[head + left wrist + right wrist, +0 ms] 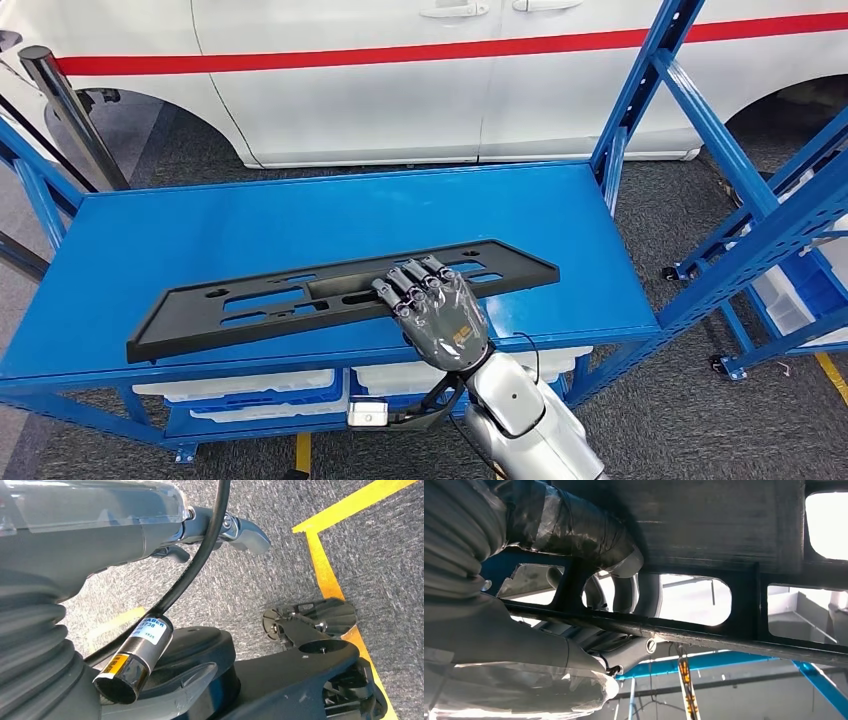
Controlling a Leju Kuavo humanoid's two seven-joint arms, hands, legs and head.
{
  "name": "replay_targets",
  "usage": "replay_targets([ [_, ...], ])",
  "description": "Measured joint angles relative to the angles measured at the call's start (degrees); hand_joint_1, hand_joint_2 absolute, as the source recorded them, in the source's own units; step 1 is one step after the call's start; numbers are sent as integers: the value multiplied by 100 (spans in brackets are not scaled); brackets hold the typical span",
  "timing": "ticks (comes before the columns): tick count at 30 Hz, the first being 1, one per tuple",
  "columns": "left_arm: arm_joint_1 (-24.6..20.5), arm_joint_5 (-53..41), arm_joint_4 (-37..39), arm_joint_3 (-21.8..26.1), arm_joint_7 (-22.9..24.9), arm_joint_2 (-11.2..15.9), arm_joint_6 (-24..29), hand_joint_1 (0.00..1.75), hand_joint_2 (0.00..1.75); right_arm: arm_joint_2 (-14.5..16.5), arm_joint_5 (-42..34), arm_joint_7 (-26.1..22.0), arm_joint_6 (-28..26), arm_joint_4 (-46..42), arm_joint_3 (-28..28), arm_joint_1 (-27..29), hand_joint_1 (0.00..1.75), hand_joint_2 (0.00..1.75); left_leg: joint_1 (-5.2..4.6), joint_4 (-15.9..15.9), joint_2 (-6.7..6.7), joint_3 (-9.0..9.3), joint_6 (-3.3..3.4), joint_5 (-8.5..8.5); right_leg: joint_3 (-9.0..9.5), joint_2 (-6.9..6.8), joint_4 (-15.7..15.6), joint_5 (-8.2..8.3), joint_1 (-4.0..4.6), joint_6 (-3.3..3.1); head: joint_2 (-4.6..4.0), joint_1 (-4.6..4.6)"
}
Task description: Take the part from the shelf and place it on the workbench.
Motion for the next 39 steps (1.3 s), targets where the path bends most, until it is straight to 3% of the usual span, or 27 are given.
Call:
replay_targets([
  [15,-3,-31,1,0,-14,3,-86,0,175,20,-54,-260,0,-325,-185,156,175,175,-6,7,-1,-2,15,-6,2,-1,-12,5,-7,11,0,0],
  [18,-8,-43,1,0,1,8,-105,0,175,60,-69,-296,0,-378,-237,167,175,175,20,-122,7,64,107,63,31,-1,-50,8,-9,82,0,0],
  [19,-9,-43,0,0,5,6,-113,0,175,72,-74,-311,0,-401,-255,169,175,175,44,-209,19,104,131,110,7,-2,24,-61,-6,109,0,2],
  [20,-11,-44,0,0,8,3,-119,0,175,78,-80,-324,0,-421,-272,170,175,175,69,-280,32,136,141,151,-76,-5,221,-198,-14,136,0,4],
  [23,-6,-44,0,-1,14,2,-134,0,175,78,-99,-363,0,-443,-325,208,175,175,91,-301,46,126,139,180,-546,-12,1220,-681,-122,245,0,8],
  [24,-4,-44,0,-1,16,2,-137,0,175,78,-103,-380,0,-443,-344,227,175,175,110,-280,46,109,124,179,-627,-14,1380,-690,-166,289,0,8],
  [25,-5,-44,0,-1,20,2,-138,0,175,78,-105,-394,0,-443,-364,239,175,175,139,-248,45,88,97,172,-609,-17,1332,-590,-211,338,0,7],
  [27,-11,-44,1,-1,26,3,-138,0,175,79,-111,-413,0,-443,-399,244,175,175,219,-125,40,24,-5,135,-323,-23,730,-241,-303,457,0,8],
  [28,-18,-45,5,0,31,12,-133,0,175,79,-114,-419,0,-443,-414,243,175,175,238,-44,30,-19,-74,112,-196,-2,437,-112,-322,488,0,9],
  [30,-26,-49,13,0,39,21,-127,0,175,84,-117,-429,0,-440,-442,247,175,175,245,56,8,-91,-201,102,-127,52,208,-38,-317,419,0,3],
  [31,-24,-51,16,0,44,26,-124,0,175,89,-119,-434,0,-439,-451,251,175,175,237,58,-1,-108,-252,125,-169,78,245,-15,-297,338,0,-1],
  [33,-8,-56,15,0,50,21,-125,0,175,107,-123,-437,0,-437,-466,254,175,175,257,40,2,-138,-318,147,-239,72,273,40,-283,201,0,-5],
  [34,-6,-59,15,0,52,20,-125,0,175,116,-124,-438,0,-436,-470,253,175,175,266,115,11,-183,-331,55,-277,60,271,79,-278,140,0,-4],
  [36,-12,-72,15,0,55,20,-125,0,175,133,-125,-438,0,-434,-474,253,175,175,260,614,28,-373,-320,-378,-369,30,265,157,-254,38,0,-5],
  [38,-23,-93,15,0,54,20,-125,0,175,140,-125,-438,0,-432,-475,256,175,175,225,1389,33,-594,-288,-860,-474,3,267,232,-194,-21,0,-4],
  [39,-30,-107,15,0,57,20,-125,0,175,142,-124,-438,0,-429,-476,258,175,175,202,1636,34,-616,-259,-988,-527,-7,268,271,-158,-40,0,-4],
])
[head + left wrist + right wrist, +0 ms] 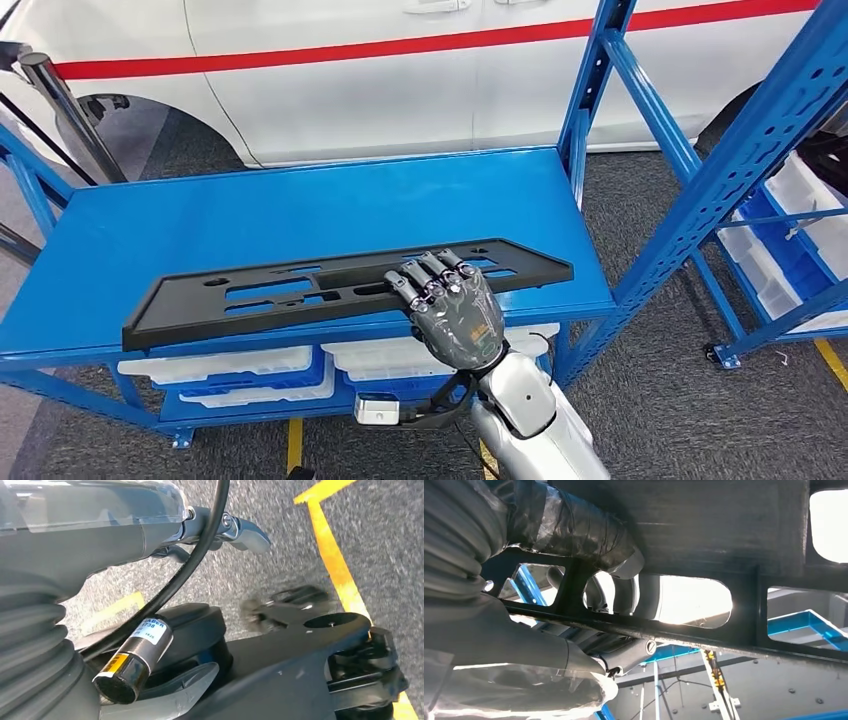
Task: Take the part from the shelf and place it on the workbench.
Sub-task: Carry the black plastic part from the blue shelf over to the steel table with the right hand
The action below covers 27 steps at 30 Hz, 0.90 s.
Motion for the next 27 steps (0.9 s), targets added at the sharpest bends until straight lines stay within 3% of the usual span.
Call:
replay_targets([
  [1,-4,-10,0,0,5,0,0,0,175,0,1,0,0,2,-2,1,175,175,-28,33,0,88,44,-25,-47,-6,1,38,36,-15,0,-1],
  [2,-1,-16,0,0,14,0,0,0,175,1,1,0,0,4,-4,1,175,175,-65,-173,-2,299,107,43,-87,-4,1,76,70,-26,0,-1],
  [4,7,-22,4,0,28,11,3,0,175,10,1,0,0,3,-14,1,175,175,-157,-984,-1,884,279,242,-140,3,0,146,117,-29,0,3],
  [5,9,-24,8,0,33,17,5,0,175,16,0,0,0,3,-23,1,175,175,-202,-1322,5,1094,344,324,-154,1,-3,178,122,-14,0,4],
  [7,3,-28,16,0,33,29,8,0,175,28,-3,0,0,2,-43,0,175,175,-268,-1593,14,1220,402,381,-169,-24,-14,242,99,48,0,4],
  [9,10,-30,15,0,33,20,7,0,175,33,-7,-2,0,2,-52,-1,175,175,-276,-1651,19,1194,404,503,-174,-40,-42,303,83,121,0,0],
  [10,13,-29,16,-1,36,17,7,0,175,33,-8,-3,0,2,-58,-2,175,175,-259,-1702,34,1176,418,580,-195,-39,-25,255,86,151,0,2],
  [12,12,-29,17,-1,40,9,11,0,175,30,-11,-5,0,2,-74,-3,175,175,-216,-1793,67,1080,456,754,-310,-34,300,-157,84,203,0,4],
  [14,9,-33,17,-2,41,7,14,0,175,26,-14,-9,0,3,-86,3,175,175,-219,-1790,75,926,472,871,-462,-33,928,-688,59,251,0,5],
  [16,16,-39,17,-2,41,4,9,0,175,20,-21,-12,0,4,-89,12,175,175,-218,-1769,79,796,460,952,-526,-34,1400,-862,42,288,0,5],
  [18,14,-45,17,-1,40,0,7,0,175,16,-40,-14,0,4,-90,14,175,175,-213,-1726,85,653,439,1027,-363,-36,1405,-659,24,311,0,5],
  [20,2,-50,17,-1,39,-6,7,0,175,15,-67,-23,0,4,-90,10,175,175,-205,-1650,87,495,401,1099,124,-40,814,-401,11,309,0,4],
  [22,-9,-62,17,-1,40,-10,7,0,175,17,-87,-39,0,4,-91,6,175,175,-212,-1587,83,395,341,1166,600,-39,94,-426,34,264,0,2],
  [23,-12,-74,17,-1,40,-10,7,0,175,17,-95,-47,0,5,-93,4,175,175,-214,-1581,82,377,306,1207,697,-36,-94,-486,51,231,0,3],
  [25,-6,-102,17,0,45,-10,7,0,175,17,-108,-61,0,8,-101,4,175,175,-214,-1611,76,362,231,1309,677,-34,-178,-432,67,143,0,5],
  [26,-2,-114,17,0,49,-8,7,0,175,18,-112,-69,0,13,-104,2,175,175,-209,-1602,66,333,197,1295,639,-42,-205,-370,55,96,0,5],
  [27,0,-120,17,1,53,-7,8,0,175,21,-114,-76,0,18,-105,3,175,175,-204,-1532,56,286,164,1176,582,-51,-227,-295,40,38,0,3],
])
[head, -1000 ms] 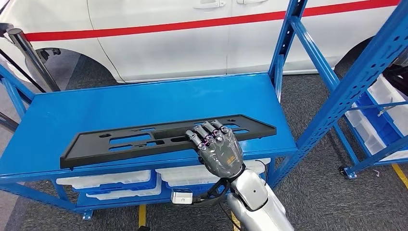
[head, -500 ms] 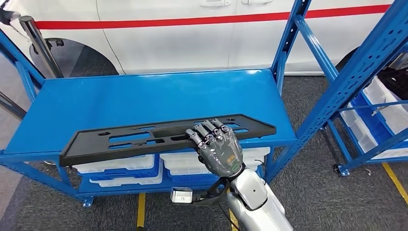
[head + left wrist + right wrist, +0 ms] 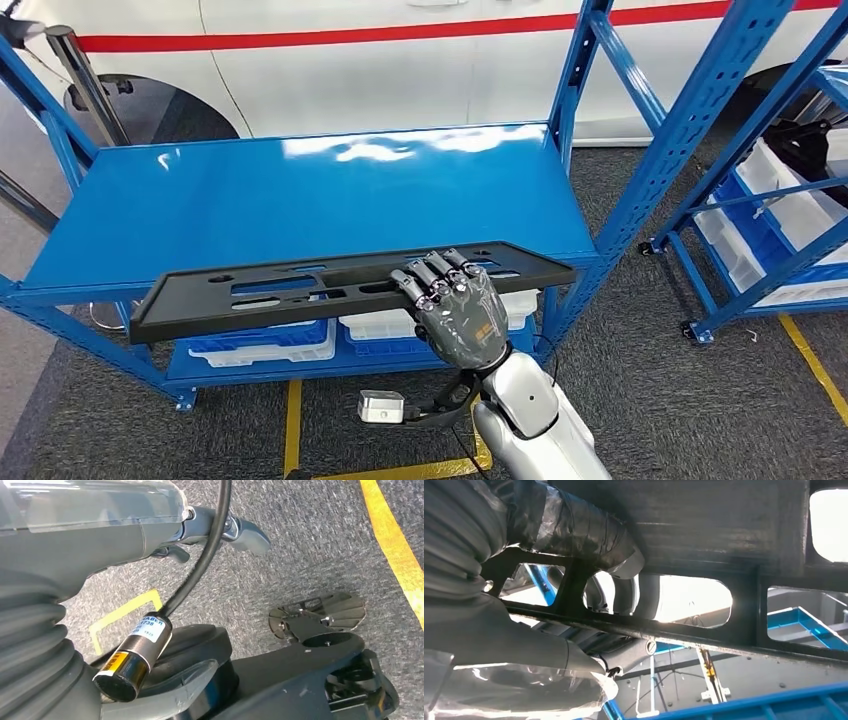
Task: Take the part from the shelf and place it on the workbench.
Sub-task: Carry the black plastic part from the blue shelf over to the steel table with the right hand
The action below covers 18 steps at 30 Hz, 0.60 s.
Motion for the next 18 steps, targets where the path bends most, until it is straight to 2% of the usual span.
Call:
replay_targets([
  [1,0,-3,0,1,3,2,1,0,175,4,-1,-7,0,5,-1,0,175,175,7,163,-9,-61,-32,-224,-71,-10,-23,82,-17,-47,0,-3],
  [3,-11,-9,0,1,4,2,1,0,175,11,-2,-24,0,15,-2,0,175,175,34,785,-13,-192,-94,-827,-234,-18,-28,230,-19,-93,0,-7],
  [4,-15,-13,0,0,9,2,1,0,175,11,-3,-34,0,25,-4,1,175,175,47,1132,-12,-227,-123,-1016,-324,-19,-23,299,-17,-92,0,-7],
  [5,-16,-16,0,-1,13,2,1,0,175,11,-4,-43,0,37,-6,3,175,175,61,1386,-11,-212,-146,-1064,-415,-20,-14,365,-17,-85,0,-7],
  [6,-14,-19,0,-1,17,2,1,0,175,11,-5,-49,0,50,-9,4,175,175,75,1474,-11,-126,-163,-984,-504,-20,-1,427,-20,-74,0,-7],
  [7,-13,-21,0,-1,22,2,1,0,175,11,-6,-52,0,59,-13,5,175,175,89,1372,-11,42,-173,-831,-588,-19,15,482,-25,-57,0,-7],
  [8,-10,-24,0,-1,26,2,1,0,175,11,-7,-54,0,64,-19,5,175,175,103,1074,-13,307,-175,-690,-663,-16,36,535,-29,-33,0,-8],
  [9,-11,-26,0,-1,29,2,2,0,175,13,-8,-54,0,66,-25,5,175,175,106,652,-20,621,-171,-661,-728,-12,58,581,-27,-2,0,-8],
  [10,-12,-27,0,-1,30,2,2,0,175,15,-8,-55,0,66,-30,5,175,175,100,249,-35,896,-148,-695,-771,-9,75,625,-24,35,0,-7],
  [11,-11,-29,0,-1,29,2,3,0,175,19,-9,-55,0,66,-34,4,175,175,89,-55,-48,1080,-121,-758,-793,-11,80,675,-19,72,0,-4],
  [12,-9,-30,0,-1,26,2,3,0,175,23,-9,-56,0,66,-36,2,175,175,70,-213,-61,1153,-86,-814,-802,-13,68,729,-16,109,0,-4],
  [14,0,-30,0,-1,23,3,3,0,175,28,-10,-57,0,68,-40,4,175,175,64,-254,-50,1083,8,-731,-820,-6,32,816,-21,181,0,-2],
  [15,-1,-31,0,-1,25,3,3,0,175,28,-13,-57,0,69,-44,5,175,175,69,-263,-35,1027,69,-662,-864,2,71,741,-25,212,0,1],
  [16,-2,-34,0,-1,25,3,4,0,175,27,-17,-58,0,72,-49,7,175,175,76,-277,-18,955,129,-579,-929,10,210,545,-25,236,0,4],
  [18,-3,-51,0,-1,26,2,5,0,175,25,-31,-59,0,74,-57,8,175,175,67,-280,1,780,209,-426,-1097,14,809,-71,-27,265,0,9],
])
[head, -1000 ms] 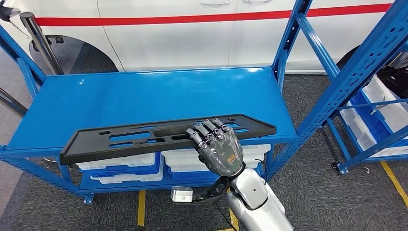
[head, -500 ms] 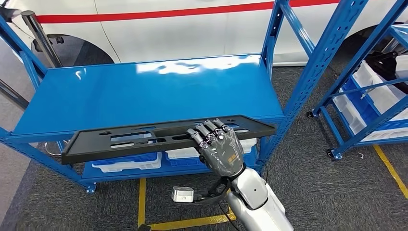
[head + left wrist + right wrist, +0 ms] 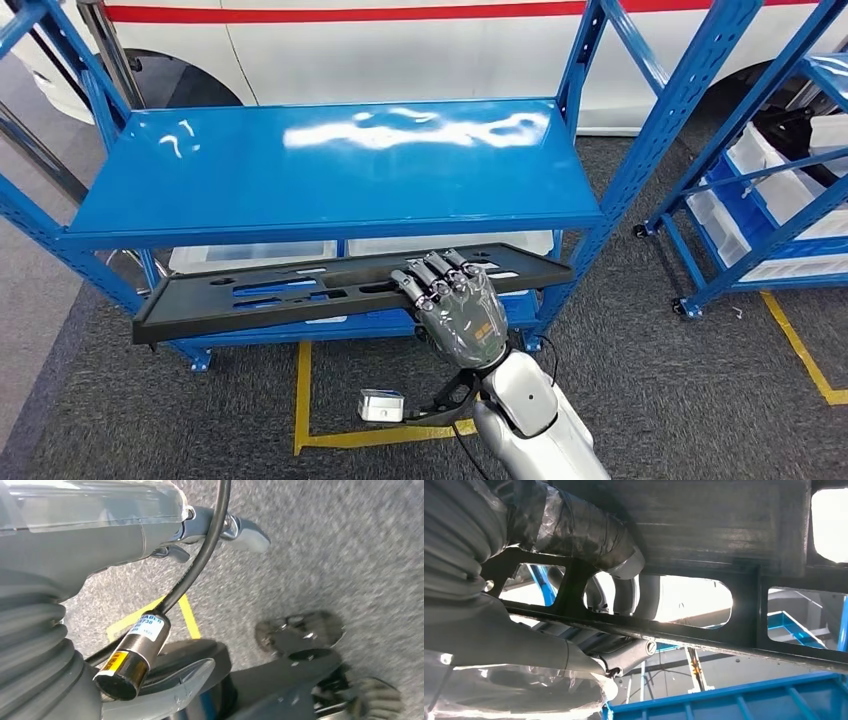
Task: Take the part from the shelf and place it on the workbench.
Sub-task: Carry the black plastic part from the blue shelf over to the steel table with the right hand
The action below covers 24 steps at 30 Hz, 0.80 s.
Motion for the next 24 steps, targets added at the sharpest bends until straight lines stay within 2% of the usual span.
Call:
replay_targets([
  [1,3,-12,0,0,-1,0,1,0,175,0,-9,-4,0,2,-4,1,175,175,-14,7,4,-93,14,68,-67,1,383,-242,1,10,0,0],
  [2,6,-21,0,0,-1,0,1,0,175,0,-17,-10,0,4,-9,2,175,175,-29,17,8,-187,17,132,-90,0,697,-339,3,15,0,1],
  [3,7,-27,0,0,-1,0,1,0,175,0,-28,-21,0,7,-15,3,175,175,-43,32,12,-283,18,193,-45,0,870,-296,6,9,0,1],
  [4,5,-32,0,0,-2,0,3,0,175,0,-41,-34,0,9,-21,4,175,175,-57,51,14,-378,15,250,86,0,858,-156,13,-9,0,1],
  [5,0,-32,0,0,-2,0,6,0,175,1,-55,-50,0,9,-24,3,175,175,-70,74,14,-462,10,302,319,0,639,5,26,-43,0,1],
  [6,-4,-33,0,0,-3,-3,10,0,175,2,-68,-67,0,8,-25,2,175,175,-81,96,13,-532,1,348,623,0,269,80,47,-93,0,-1],
  [8,-11,-31,0,0,-2,-9,18,0,175,10,-82,-95,0,7,-25,0,175,175,-97,125,12,-617,-39,436,1183,-5,-548,-11,90,-180,0,-2],
  [9,-11,-29,0,0,0,-11,22,0,175,14,-86,-103,0,7,-26,-2,175,175,-91,118,14,-635,-71,486,1323,-7,-793,-79,111,-210,0,-2],
  [10,-9,-27,0,0,3,-11,25,0,175,17,-88,-107,0,7,-27,-3,175,175,-84,99,17,-644,-105,544,1366,-8,-920,-89,125,-228,0,-1],
  [11,-3,-26,0,0,6,-9,27,0,175,17,-91,-109,0,9,-28,-2,175,175,-82,69,17,-657,-140,591,1340,-10,-956,-33,113,-252,0,1],
  [12,0,-25,0,0,8,-8,28,0,175,17,-93,-114,0,10,-29,-4,175,175,-78,78,9,-685,-173,558,1305,-22,-993,40,95,-286,0,-1],
  [13,2,-23,0,1,9,-6,28,0,175,21,-95,-121,0,12,-31,-5,175,175,-77,166,-2,-732,-202,418,1258,-35,-1028,116,69,-321,0,-5],
  [14,2,-21,0,1,8,-4,29,0,175,25,-97,-128,0,14,-31,-6,175,175,-70,373,-12,-801,-234,170,1195,-49,-1049,193,42,-351,0,-9],
  [16,-9,-19,0,1,4,-3,28,0,175,32,-98,-139,0,23,-32,-8,175,175,-30,1072,-17,-957,-296,-400,1033,-65,-1027,316,38,-377,0,-18],
  [17,-14,-19,0,1,3,-2,27,0,175,33,-98,-142,0,32,-33,-7,175,175,-10,1423,-16,-1007,-327,-547,942,-70,-1006,371,35,-372,0,-18],
  [18,-17,-19,0,1,2,-1,26,0,175,33,-97,-146,0,43,-34,-7,175,175,10,1648,-15,-999,-356,-546,846,-73,-980,423,28,-360,0,-18],
  [19,-15,-18,0,1,2,1,24,0,175,33,-97,-150,0,52,-34,-6,175,175,31,1697,-14,-910,-384,-427,748,-74,-945,471,16,-342,0,-19],
  [20,-12,-15,0,0,3,2,22,0,175,33,-97,-152,0,57,-36,-7,175,175,54,1543,-14,-725,-412,-253,650,-72,-901,512,-3,-316,0,-19],
  [21,-8,-12,0,0,6,3,20,0,175,33,-98,-157,0,60,-37,-7,175,175,79,1216,-17,-471,-445,-133,557,-69,-847,545,-19,-284,0,-19],
  [22,-3,-8,0,0,8,3,15,0,175,34,-102,-162,0,59,-41,-9,175,175,79,817,-28,-194,-467,-107,473,-66,-791,575,-28,-247,0,-21],
  [23,0,-4,0,0,11,2,10,0,175,40,-105,-170,0,58,-48,-8,175,175,74,459,-45,31,-454,-160,409,-64,-748,607,-28,-207,0,-19],
  [24,5,-1,0,0,12,1,5,0,175,46,-109,-180,0,58,-56,-8,175,175,61,222,-63,162,-429,-241,364,-63,-721,646,-19,-170,0,-18],
])
